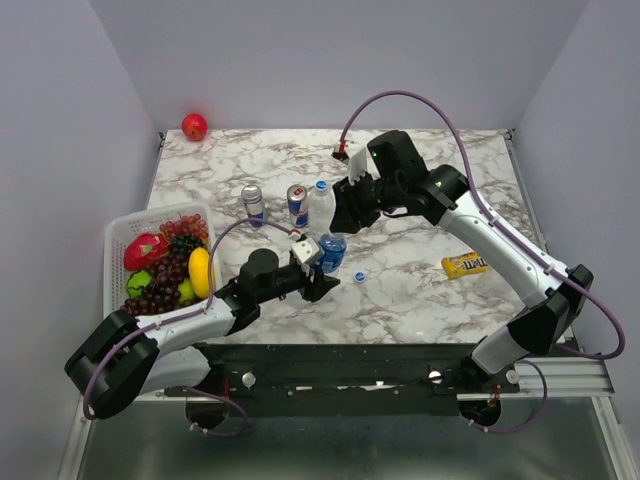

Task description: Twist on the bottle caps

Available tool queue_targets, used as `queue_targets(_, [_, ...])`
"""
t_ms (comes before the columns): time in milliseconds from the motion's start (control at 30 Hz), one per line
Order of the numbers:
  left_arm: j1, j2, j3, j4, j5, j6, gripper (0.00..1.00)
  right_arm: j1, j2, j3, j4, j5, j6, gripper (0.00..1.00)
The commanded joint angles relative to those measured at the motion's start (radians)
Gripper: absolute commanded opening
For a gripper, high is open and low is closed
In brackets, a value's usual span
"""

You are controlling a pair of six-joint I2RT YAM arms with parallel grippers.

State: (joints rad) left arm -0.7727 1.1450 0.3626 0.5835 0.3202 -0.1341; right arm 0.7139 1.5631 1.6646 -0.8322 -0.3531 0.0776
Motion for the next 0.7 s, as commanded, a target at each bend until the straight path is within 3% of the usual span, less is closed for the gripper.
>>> queue_targets(0, [-0.005, -0.034, 0.013, 0.082, 0.016, 0.06, 0.0, -0.013, 0.008, 0.018, -0.056, 0.034, -0.058, 0.53])
queue_targets(367, [0.007, -0.036, 0.002, 0.056, 0.031, 0.088, 0.0, -0.016, 0.015, 0.124, -0.217, -0.036, -0.173, 0.82])
queue_targets(467, [0.027, -0.047, 0.003, 0.009, 0.059, 0.126, 0.0, -0.048, 0.02, 0.187, -0.323, -0.088, -0.284, 0.86])
queue_targets(500, [0.032, -0.051, 0.002, -0.01, 0.097, 0.189, 0.0, -0.071, 0.012, 0.211, -0.343, -0.197, -0.382, 0.86])
queue_targets(667, [0.088, -0.057, 0.042, -0.233, 0.239, 0.388, 0.0, -0.145, -0.018, 0.236, -0.467, -0.417, -0.778, 0.86])
